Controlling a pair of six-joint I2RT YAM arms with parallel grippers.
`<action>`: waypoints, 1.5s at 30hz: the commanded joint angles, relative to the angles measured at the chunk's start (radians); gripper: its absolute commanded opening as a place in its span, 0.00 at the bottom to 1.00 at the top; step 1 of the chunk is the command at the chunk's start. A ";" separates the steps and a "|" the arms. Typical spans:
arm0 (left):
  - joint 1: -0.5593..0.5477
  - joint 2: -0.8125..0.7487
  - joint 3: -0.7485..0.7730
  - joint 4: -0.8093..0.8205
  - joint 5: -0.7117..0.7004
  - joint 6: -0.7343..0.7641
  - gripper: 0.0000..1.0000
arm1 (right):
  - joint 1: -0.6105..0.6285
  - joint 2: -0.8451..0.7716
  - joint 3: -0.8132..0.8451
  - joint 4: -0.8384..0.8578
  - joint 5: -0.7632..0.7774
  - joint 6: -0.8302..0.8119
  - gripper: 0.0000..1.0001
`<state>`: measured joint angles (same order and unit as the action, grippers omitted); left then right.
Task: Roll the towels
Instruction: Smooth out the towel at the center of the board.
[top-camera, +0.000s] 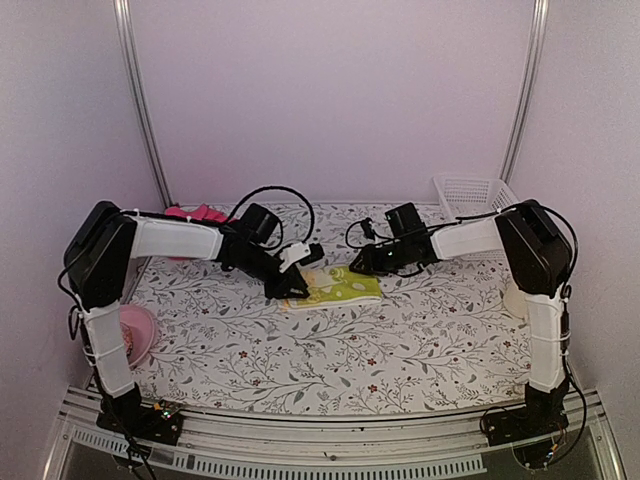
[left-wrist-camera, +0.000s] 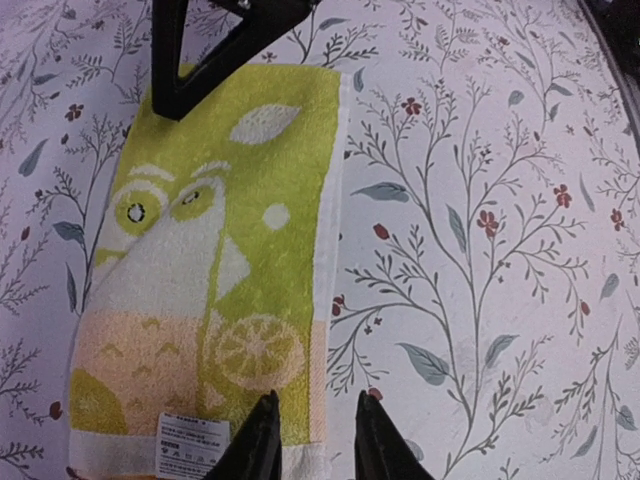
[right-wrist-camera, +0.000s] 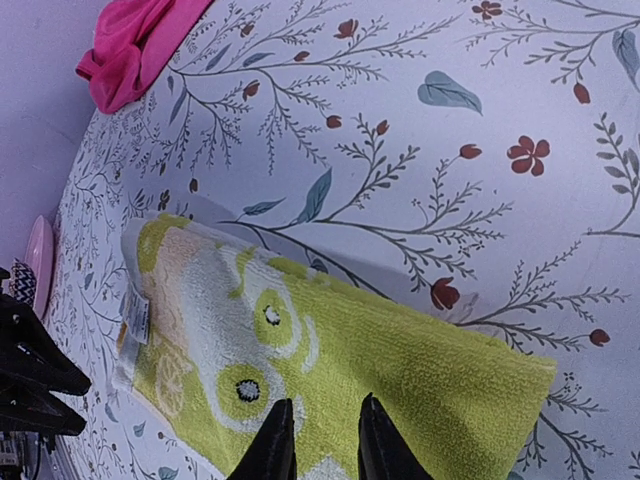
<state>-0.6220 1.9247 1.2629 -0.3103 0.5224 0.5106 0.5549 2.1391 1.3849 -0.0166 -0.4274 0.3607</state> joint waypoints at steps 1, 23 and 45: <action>-0.007 0.077 0.056 -0.071 -0.078 -0.035 0.26 | -0.006 0.043 0.009 0.013 0.014 0.009 0.23; 0.055 0.120 0.041 -0.243 -0.108 -0.033 0.15 | -0.019 0.052 0.000 -0.047 0.090 0.030 0.23; 0.122 0.156 0.338 -0.285 0.001 -0.048 0.58 | -0.007 -0.067 -0.013 0.051 -0.110 0.011 0.22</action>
<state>-0.5049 2.0338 1.5784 -0.5854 0.5133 0.4862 0.5438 2.0251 1.3010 0.0051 -0.4858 0.3717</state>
